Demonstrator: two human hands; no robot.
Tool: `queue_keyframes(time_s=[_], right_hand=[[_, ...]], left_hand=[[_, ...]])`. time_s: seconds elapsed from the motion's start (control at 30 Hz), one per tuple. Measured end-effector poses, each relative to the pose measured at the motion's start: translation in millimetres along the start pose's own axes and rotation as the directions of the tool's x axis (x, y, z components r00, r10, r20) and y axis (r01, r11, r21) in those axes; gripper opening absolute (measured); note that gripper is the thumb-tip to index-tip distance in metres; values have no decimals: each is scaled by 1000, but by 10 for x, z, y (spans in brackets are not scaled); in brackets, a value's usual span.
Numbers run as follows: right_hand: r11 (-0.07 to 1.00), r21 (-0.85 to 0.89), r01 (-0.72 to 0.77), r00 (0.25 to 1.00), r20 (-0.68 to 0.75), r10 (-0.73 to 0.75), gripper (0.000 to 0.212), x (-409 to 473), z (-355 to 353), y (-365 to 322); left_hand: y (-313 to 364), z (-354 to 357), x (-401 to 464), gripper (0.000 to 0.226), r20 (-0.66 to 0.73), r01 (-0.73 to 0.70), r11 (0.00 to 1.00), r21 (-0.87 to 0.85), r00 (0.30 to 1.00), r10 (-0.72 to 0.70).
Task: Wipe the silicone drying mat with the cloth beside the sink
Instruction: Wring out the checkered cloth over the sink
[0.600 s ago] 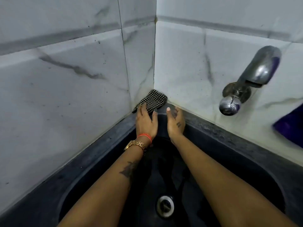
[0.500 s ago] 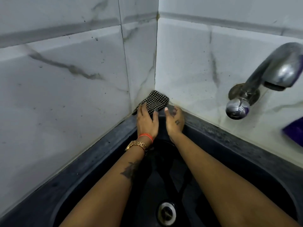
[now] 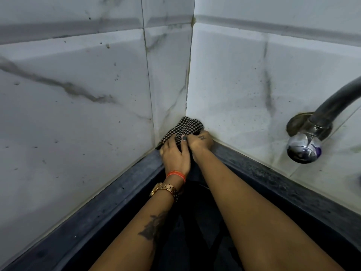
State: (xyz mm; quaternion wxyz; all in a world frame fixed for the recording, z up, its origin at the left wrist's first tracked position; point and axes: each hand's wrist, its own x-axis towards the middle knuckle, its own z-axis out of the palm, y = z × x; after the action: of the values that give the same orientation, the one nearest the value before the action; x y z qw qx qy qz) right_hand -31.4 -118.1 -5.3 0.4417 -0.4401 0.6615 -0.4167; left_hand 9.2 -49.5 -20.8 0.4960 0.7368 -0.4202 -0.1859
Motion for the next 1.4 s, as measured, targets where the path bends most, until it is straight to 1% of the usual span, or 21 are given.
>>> queue_keyframes(time_s=[0.1, 0.17, 0.23, 0.27, 0.33, 0.43, 0.5, 0.57, 0.6, 0.67, 0.73, 0.8, 0.9, 0.97, 1.03, 1.1, 1.2, 1.3, 1.33, 1.4], right_hand=[[988, 156, -10, 998, 58, 1, 25, -112, -40, -68], [952, 306, -31, 993, 115, -5, 38, -229, -108, -109], [878, 472, -78, 983, 182, -10, 56, -368, -215, -142], [851, 515, -97, 978, 209, -15, 60, -439, -279, -154], [835, 539, -111, 970, 243, -28, 61, -608, -436, -162], [824, 553, -124, 970, 241, -15, 65, -893, -710, -156], [807, 575, -133, 968, 250, -19, 69, -1136, -909, -144], [779, 612, -139, 960, 275, -45, 67, -1404, -1121, -125], [762, 633, -140, 955, 289, -65, 64, -1534, -1236, -108], [732, 666, -145, 943, 316, -101, 57, -1797, -1483, -54], [719, 679, -149, 935, 332, -120, 54, -2031, -1725, 15], [706, 693, -146, 935, 331, -131, 51, -2235, -1961, 118], [710, 691, -137, 941, 315, -126, 47, -2490, -2301, 266], [718, 684, -131, 948, 298, -111, 46, -2633, -2527, 366], [731, 673, -115, 956, 273, -102, 46, -2776, -2759, 457], [755, 652, -76, 962, 246, -116, 45, -2926, -2995, 544], [798, 603, 6, 968, 198, -157, 40, -3186, -3370, 678], [865, 488, 117, 968, 139, -210, 34, -3464, -3735, 831], [885, 442, 149, 969, 115, -220, 34, -3554, -3856, 889], [917, 352, 187, 973, 62, -222, 35, -3722, -4102, 1018]], left_hand=[[81, -52, -24, 43, -20, 58, 996, -73, 998, -60], [131, -102, -73, 42, -24, 90, 989, -116, 995, -93], [185, -163, -151, 41, -15, 98, 983, -158, 995, -102], [213, -197, -195, 40, -10, 96, 982, -165, 995, -99], [263, -275, -297, 41, 7, 100, 985, -143, 995, -100], [318, -434, -483, 42, 52, 131, 984, -117, 991, -126], [352, -555, -642, 42, 103, 147, 983, -108, 985, -136], [397, -676, -812, 43, 189, 169, 979, -114, 971, -146], [443, -741, -904, 45, 253, 191, 972, -134, 955, -153], [583, -889, -1130, 51, 398, 276, 941, -195, 899, -181], [720, -997, -1386, 48, 523, 402, 859, -317, 830, -195], [821, -1063, -1686, 40, 600, 501, 746, -439, 782, -171], [968, -1129, -2128, 30, 663, 598, 610, -520, 732, -153], [1041, -1134, -2390, 29, 692, 643, 558, -525, 704, -159], [1108, -1125, -2632, 28, 723, 666, 554, -499, 673, -157], [1164, -1093, -2856, 26, 739, 664, 572, -482, 659, -142], [1245, -1032, -3205, 22, 728, 599, 651, -466, 678, -103], [1334, -961, -3611, 8, 722, 556, 699, -449, 687, -82], [1365, -940, -3753, 7, 727, 548, 710, -441, 682, -75], [1445, -898, -4048, 12, 744, 535, 726, -432, 667, -49]])
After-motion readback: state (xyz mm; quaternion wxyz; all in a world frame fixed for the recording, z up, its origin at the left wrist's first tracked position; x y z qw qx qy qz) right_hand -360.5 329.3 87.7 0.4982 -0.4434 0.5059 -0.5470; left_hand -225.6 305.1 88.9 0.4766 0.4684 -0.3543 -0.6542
